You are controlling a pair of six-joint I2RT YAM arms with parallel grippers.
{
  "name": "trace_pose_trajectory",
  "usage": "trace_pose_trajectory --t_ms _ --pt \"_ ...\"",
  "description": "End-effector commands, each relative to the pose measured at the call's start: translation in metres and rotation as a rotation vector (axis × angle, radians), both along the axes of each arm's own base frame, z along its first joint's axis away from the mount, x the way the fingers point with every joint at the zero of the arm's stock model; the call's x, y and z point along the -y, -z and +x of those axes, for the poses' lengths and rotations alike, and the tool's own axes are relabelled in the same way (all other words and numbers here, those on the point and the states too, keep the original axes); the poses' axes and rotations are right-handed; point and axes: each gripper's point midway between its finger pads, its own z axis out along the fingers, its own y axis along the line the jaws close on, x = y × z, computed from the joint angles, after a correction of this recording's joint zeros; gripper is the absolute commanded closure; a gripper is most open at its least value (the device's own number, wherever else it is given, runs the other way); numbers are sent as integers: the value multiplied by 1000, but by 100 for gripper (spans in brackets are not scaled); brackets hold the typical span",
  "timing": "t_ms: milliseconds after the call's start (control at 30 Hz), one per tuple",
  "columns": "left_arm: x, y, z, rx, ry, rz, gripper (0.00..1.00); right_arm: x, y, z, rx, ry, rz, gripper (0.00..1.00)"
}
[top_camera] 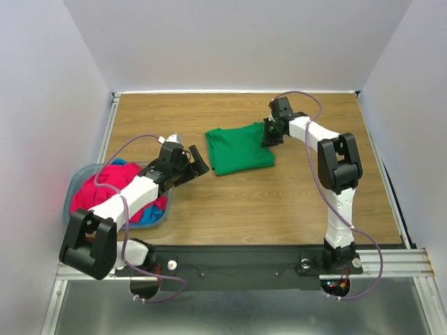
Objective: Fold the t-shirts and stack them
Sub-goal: Neatly place the folded tshirt to the corner
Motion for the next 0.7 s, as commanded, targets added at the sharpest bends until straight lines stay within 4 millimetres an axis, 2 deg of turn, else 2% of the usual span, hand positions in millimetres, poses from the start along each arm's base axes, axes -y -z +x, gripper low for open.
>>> trace_pose_trajectory --t_ms 0,33,100,233,267,333,367,433,467,533,567,600,633,667 --pt "-7 -8 0 29 -37 3 2 23 3 20 39 138 -70 85" --pt "-10 -8 1 29 -50 15 2 30 1 23 42 164 -69 93" --pt "-12 -6 -1 17 -57 25 2 52 -4 32 38 235 -23 100" --pt "-14 -7 -2 12 -61 33 2 104 -14 51 63 315 -11 100" --pt "-14 -8 -1 13 -63 35 2 128 -17 56 72 352 -16 100" --pt "-15 -8 -1 8 -69 40 2 153 -28 65 103 379 -22 100" --pt "-16 -7 -2 1 -69 42 2 181 -28 68 110 402 -35 100" --pt "-14 -11 1 9 -67 41 2 205 -41 79 150 413 -38 100" --pt "-14 -11 2 9 -68 46 2 227 -41 81 156 432 -45 99" --pt "-18 -14 8 20 -88 69 2 253 -44 84 177 426 -85 100" --pt "-18 -13 9 13 -88 77 2 276 -51 88 199 451 -101 100" --pt "-18 -16 13 19 -89 80 2 287 -45 88 192 439 -124 99" --pt "-18 -16 14 20 -89 84 2 297 -47 90 203 441 -136 100" --pt "-17 -14 16 14 -86 91 2 316 -52 93 222 461 -147 100"
